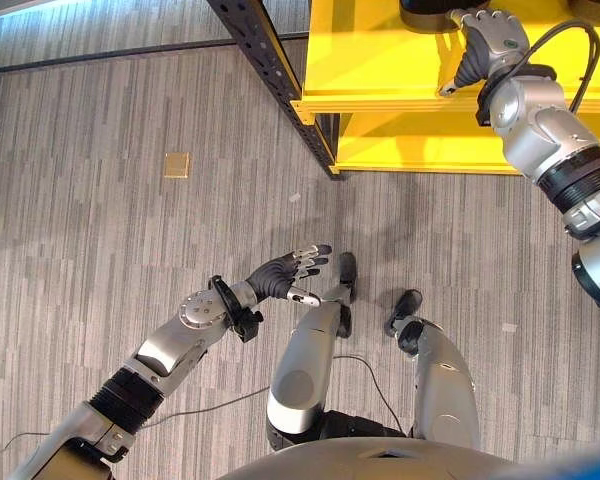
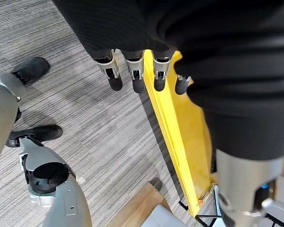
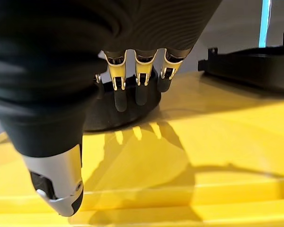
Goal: Move parts from the plastic box to the shelf.
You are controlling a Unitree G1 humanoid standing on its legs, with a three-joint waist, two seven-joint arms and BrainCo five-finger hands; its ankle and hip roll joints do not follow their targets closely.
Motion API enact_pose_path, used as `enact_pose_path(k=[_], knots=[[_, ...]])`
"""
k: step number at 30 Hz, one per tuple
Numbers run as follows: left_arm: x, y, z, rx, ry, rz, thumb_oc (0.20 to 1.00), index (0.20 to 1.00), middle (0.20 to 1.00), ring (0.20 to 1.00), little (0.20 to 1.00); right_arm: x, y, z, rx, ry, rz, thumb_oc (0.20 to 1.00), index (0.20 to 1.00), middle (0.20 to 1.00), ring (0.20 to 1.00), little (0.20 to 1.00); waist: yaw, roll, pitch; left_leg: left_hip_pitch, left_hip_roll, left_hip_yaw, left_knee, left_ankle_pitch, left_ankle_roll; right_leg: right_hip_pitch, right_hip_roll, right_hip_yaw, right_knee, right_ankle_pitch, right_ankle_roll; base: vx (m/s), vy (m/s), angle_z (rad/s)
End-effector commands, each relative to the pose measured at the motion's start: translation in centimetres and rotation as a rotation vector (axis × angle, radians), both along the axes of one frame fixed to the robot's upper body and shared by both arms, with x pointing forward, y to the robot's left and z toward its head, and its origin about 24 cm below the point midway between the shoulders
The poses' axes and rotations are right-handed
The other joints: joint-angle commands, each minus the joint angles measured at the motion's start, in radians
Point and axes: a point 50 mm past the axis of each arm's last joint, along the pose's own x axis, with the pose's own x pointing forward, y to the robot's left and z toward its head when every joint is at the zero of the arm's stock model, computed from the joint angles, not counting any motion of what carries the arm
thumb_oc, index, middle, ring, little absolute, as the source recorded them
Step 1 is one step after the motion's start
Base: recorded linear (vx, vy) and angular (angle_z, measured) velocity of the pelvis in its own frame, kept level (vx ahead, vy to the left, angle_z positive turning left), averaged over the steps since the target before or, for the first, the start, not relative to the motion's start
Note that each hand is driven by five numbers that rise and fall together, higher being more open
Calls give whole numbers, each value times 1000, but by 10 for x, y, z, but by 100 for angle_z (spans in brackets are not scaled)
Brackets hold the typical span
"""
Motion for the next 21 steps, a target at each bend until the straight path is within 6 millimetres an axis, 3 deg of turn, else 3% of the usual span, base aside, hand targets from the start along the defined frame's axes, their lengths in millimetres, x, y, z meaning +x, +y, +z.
enact_pose_path(k=[1, 8, 9, 11, 13, 15, 18, 19, 21], knots=[[-13, -21, 12, -101, -49, -83, 1000, 1000, 1000, 1000, 1000, -9, 11, 42, -14, -157, 75, 1000, 1000, 1000, 1000, 1000, 8, 8, 4, 34, 19, -58, 46, -27, -60, 33, -1, 9, -21, 91, 93, -10, 46, -1], [-16, -19, 10, -131, -66, -55, 1000, 1000, 1000, 1000, 1000, -24, 24, 15, -7, -180, 207, 1000, 1000, 1000, 1000, 1000, -27, -7, 4, 46, 26, -45, 38, -29, -58, 34, 11, 27, -34, 94, 96, -30, 33, -1], [-16, -17, 10, -136, -74, -36, 1000, 1000, 1000, 1000, 1000, -29, 23, 2, 16, -176, 234, 1000, 1000, 1000, 1000, 1000, -39, -14, 4, 52, 27, -43, 32, -31, -57, 39, 16, 33, -44, 96, 96, -59, 46, 1], [-22, -8, 6, -159, -102, 33, 1000, 1000, 1000, 1000, 1000, -58, 16, -62, 156, -85, 337, 1000, 1000, 1000, 1000, 1000, -94, -45, 4, 106, 39, -21, 3, -36, -55, 79, 29, 60, -88, 106, 102, -77, 65, -7], [-24, -5, 5, -154, -125, 63, 1000, 1000, 1000, 1000, 1000, -72, 17, -78, 191, -34, 403, 1000, 1000, 1000, 1000, 1000, -117, -57, 4, 136, 42, -13, -9, -41, -56, 103, 34, 70, -107, 109, 104, -20, 62, -21], [-24, 4, -1, -105, -162, 139, 1000, 1000, 1000, 1000, 1000, -100, 22, -104, 154, 68, 532, 1000, 1000, 1000, 1000, 1000, -155, -78, 4, 202, 49, 1, -33, -46, -62, 162, 42, 86, -143, 115, 109, 17, 86, -29], [-31, 12, -10, -127, -126, 200, 1000, 1000, 1000, 1000, 1000, -130, 5, -136, 417, 141, 535, 1000, 1000, 1000, 1000, 1000, -189, -109, -35, 280, 60, 12, -74, -50, -65, 246, 47, 96, -212, 129, 118, 53, 29, -26], [-43, 15, -20, -162, -78, 245, 1000, 1000, 1000, 1000, 1000, -153, -7, -161, 641, 198, 535, 1000, 1000, 1000, 1000, 1000, -224, -135, -105, 331, 71, 22, -117, -35, -74, 297, 54, 105, -265, 149, 128, 140, 13, -10], [-56, 16, -32, -231, 20, 292, 1000, 1000, 1000, 1000, 1000, -178, -19, -189, 915, 259, 508, 1000, 1000, 1000, 1000, 1000, -251, -155, -193, 387, 77, 35, -178, -11, -84, 352, 61, 120, -326, 170, 141, 198, 7, -17]])
